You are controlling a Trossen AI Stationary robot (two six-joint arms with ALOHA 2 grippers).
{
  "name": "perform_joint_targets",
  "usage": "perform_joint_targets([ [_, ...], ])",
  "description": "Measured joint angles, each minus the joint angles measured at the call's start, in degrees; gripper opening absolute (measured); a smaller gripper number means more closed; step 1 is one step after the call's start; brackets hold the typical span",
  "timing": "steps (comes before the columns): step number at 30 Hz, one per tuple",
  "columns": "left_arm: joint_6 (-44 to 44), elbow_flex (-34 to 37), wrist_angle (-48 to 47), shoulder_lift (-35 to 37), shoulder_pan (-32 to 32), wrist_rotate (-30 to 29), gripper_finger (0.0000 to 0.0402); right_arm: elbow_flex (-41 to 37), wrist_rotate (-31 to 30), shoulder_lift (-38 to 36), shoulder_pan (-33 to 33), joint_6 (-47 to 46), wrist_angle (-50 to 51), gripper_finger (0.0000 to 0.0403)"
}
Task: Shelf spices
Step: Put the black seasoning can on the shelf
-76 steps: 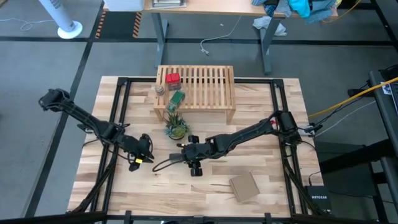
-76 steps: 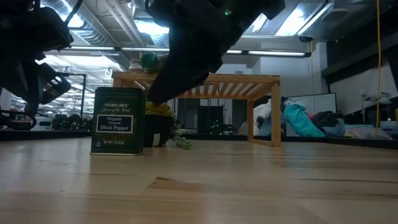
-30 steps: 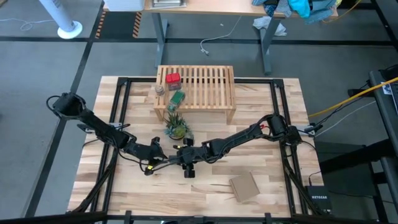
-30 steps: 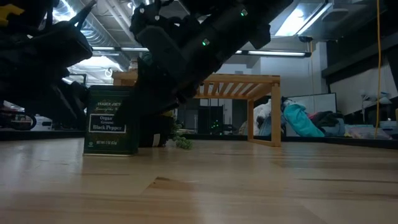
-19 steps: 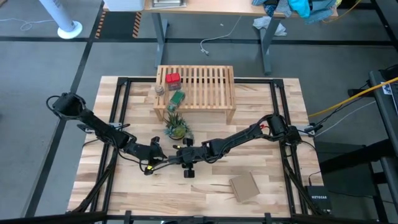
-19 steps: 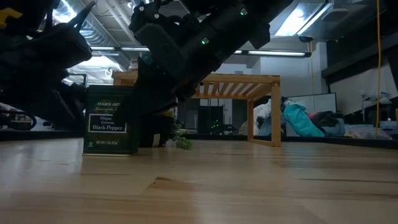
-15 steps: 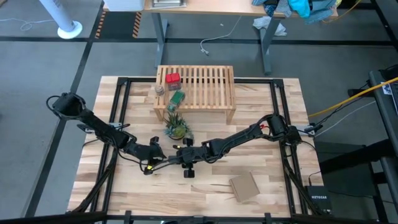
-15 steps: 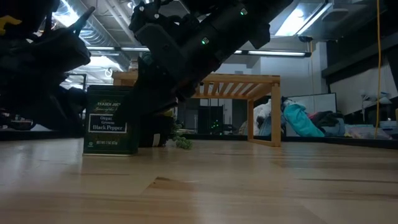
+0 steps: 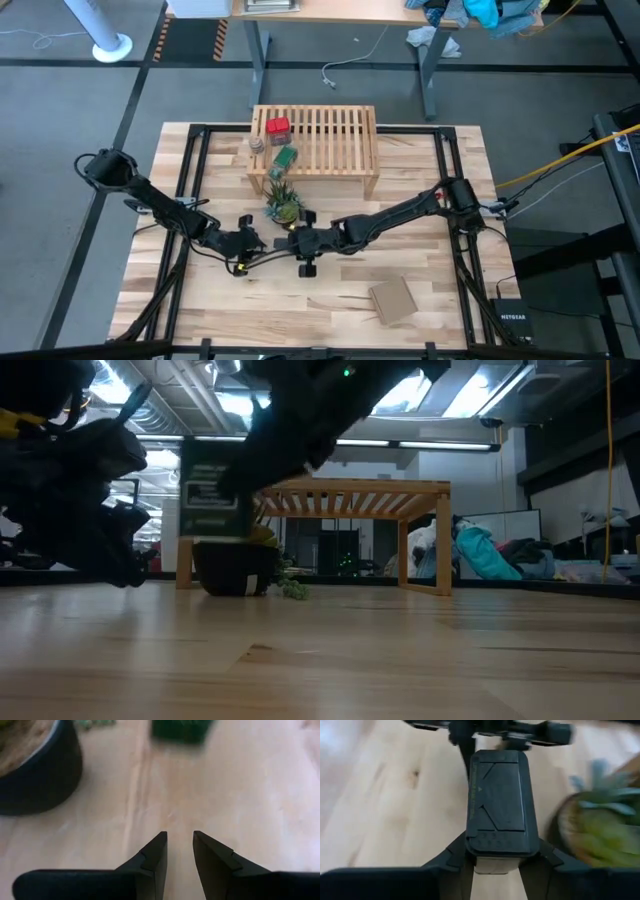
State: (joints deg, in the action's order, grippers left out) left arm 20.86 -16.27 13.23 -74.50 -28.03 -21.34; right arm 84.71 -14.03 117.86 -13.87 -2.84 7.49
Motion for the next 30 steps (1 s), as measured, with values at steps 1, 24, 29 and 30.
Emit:
perform_joint_targets([
  [1, 0.2, 0.0, -1.3, 0.1, 0.0, -0.5, 0.0086, 0.0, -1.2, -0.7, 0.0, 0.3, 0.9, 0.0124],
  [24, 3.4, 0.0, -7.9, 2.1, 0.0, -5.1, 0.0086, 0.0, -25.2, -24.3, 2.0, 14.5, 18.9, 0.013],
  [29, 3.4, 0.0, -7.8, 2.1, 0.0, -5.1, 0.0086, 0.0, -17.4, -30.7, 7.3, 17.0, 20.1, 0.013],
  [30, 3.4, 0.0, -7.7, 2.1, 0.0, -5.1, 0.0086, 0.0, -14.7, -31.7, 8.8, 17.4, 20.3, 0.013],
])
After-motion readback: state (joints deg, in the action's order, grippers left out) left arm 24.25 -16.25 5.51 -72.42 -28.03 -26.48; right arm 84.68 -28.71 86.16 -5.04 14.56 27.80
